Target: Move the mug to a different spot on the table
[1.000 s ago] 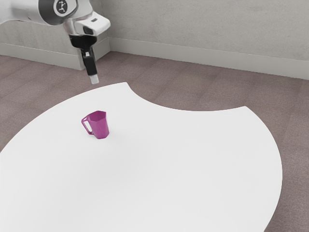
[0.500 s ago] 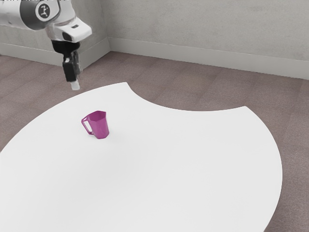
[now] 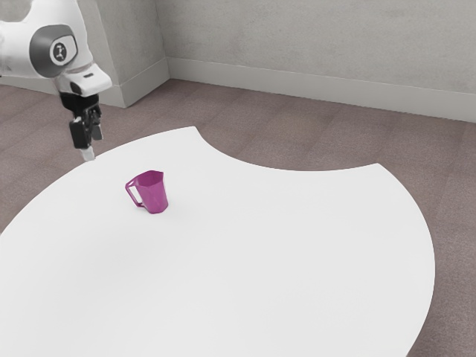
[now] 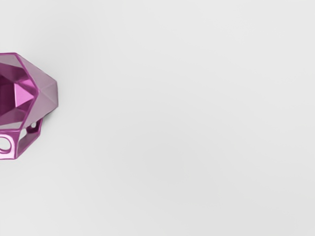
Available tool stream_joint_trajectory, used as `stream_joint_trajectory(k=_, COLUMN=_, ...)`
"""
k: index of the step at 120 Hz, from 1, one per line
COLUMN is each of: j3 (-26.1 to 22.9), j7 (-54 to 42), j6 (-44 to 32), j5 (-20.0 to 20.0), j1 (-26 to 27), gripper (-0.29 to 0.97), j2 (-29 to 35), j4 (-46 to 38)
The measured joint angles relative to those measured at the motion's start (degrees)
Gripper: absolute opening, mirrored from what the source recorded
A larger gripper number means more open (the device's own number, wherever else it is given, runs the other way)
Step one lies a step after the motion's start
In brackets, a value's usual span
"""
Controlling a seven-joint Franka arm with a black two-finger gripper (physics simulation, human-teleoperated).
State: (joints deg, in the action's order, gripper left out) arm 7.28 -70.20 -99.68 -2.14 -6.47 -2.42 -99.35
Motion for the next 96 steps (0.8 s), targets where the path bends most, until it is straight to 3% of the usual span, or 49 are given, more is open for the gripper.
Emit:
stream_joint_trajectory(k=18, j3=0.0, j7=-3.57, j6=-3.3, j5=2.39, j1=-4.26, gripper=0.68, j2=-4.34, j4=0.11)
stream_joint_trajectory(k=44, j3=0.08, j7=-7.19, j6=-8.55, j5=10.19, j1=-6.89, gripper=0.68, j2=-11.55, j4=2.64)
stream_joint_trajectory(k=96, j3=0.36, j7=-9.15, j6=-11.81, j5=12.35, j1=-6.89, gripper=0.68, j2=-25.8, j4=13.17)
